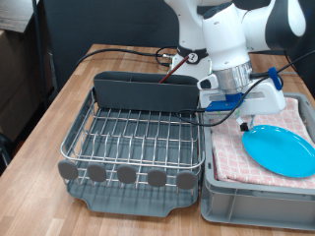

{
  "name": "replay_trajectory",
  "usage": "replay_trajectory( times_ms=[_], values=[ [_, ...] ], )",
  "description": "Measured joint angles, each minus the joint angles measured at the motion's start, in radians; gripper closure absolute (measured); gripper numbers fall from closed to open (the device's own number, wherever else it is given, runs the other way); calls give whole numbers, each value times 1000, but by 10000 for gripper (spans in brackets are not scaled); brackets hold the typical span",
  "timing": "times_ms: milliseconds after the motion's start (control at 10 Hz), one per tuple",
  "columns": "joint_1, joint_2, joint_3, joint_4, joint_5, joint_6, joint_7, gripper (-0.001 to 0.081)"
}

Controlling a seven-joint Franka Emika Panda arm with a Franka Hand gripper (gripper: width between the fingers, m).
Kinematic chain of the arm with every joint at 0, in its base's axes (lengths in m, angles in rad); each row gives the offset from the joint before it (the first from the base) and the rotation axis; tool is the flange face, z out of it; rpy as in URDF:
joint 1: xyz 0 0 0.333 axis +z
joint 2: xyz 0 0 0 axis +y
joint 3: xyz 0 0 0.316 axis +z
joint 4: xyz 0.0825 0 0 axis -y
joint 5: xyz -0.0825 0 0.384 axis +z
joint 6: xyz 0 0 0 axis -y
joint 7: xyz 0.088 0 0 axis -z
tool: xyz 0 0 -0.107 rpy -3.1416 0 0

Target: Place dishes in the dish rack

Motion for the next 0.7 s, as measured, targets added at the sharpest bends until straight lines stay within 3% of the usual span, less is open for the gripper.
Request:
replay_trajectory(
  times_ms=[700],
  values=[
    [3,-28,-45,-5,-312,-28,260,793]
  ],
)
